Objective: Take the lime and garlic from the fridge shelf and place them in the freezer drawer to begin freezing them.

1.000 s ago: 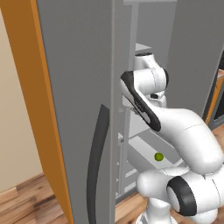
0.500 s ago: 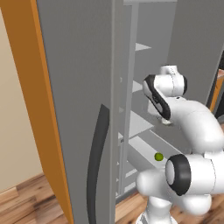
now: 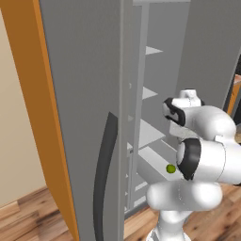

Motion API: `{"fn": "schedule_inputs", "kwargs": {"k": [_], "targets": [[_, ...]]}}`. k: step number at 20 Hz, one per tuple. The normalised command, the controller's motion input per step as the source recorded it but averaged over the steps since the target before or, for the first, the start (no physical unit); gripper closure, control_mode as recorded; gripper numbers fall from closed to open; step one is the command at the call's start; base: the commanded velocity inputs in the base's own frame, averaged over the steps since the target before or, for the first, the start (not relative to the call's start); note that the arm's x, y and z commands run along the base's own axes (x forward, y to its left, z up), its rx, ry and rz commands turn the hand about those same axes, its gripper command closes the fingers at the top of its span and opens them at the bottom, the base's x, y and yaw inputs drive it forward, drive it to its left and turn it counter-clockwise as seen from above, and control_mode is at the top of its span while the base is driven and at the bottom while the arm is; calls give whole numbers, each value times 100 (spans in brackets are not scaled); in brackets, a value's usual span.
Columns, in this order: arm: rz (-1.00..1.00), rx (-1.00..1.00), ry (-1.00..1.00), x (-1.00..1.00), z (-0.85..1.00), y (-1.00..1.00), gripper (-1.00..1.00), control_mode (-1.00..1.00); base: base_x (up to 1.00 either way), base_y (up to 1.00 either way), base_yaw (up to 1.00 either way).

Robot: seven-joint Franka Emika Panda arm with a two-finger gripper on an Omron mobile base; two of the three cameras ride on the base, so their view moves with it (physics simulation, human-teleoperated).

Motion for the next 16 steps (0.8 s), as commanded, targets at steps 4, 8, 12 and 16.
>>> {"fn": "schedule_inputs", "kwargs": {"k": [4,8,12,16], "targets": [[0,-8,-7,31,-74,-24,100,-100,0,0,0],[0,-6,-7,17,-55,0,100,-100,0,0,0],[2,0,-7,7,-22,0,100,-100,0,0,0],[5,0,-9,12,-24,0,100,-100,0,0,0]]}}
